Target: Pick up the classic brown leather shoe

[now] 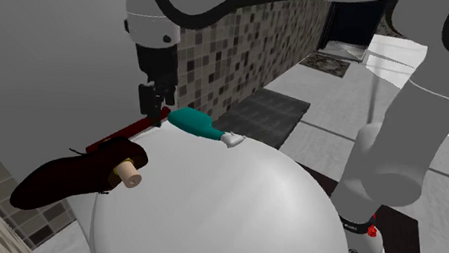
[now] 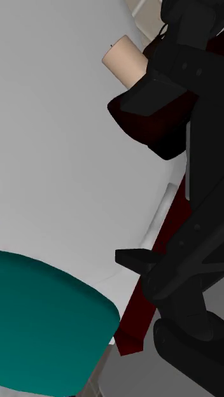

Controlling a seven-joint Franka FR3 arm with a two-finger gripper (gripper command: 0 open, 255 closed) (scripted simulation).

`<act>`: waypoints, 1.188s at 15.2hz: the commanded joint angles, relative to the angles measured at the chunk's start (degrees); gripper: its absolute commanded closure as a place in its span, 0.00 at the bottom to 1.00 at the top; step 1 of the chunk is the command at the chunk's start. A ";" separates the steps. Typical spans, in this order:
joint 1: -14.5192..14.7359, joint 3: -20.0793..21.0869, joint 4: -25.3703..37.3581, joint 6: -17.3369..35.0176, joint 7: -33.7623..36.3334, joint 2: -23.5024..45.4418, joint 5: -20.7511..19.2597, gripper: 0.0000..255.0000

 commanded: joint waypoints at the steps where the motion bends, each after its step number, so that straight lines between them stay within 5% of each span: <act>1: 1.22 1.60 3.70 0.14 1.54 4.00 -2.02 0.00; 8: 7.39 5.29 19.38 -2.59 5.89 18.60 -10.47 0.00; 14: 16.08 5.95 37.67 -8.19 7.45 32.91 -18.24 0.00; 18: 15.91 5.82 35.30 -5.86 7.78 32.93 -18.31 0.00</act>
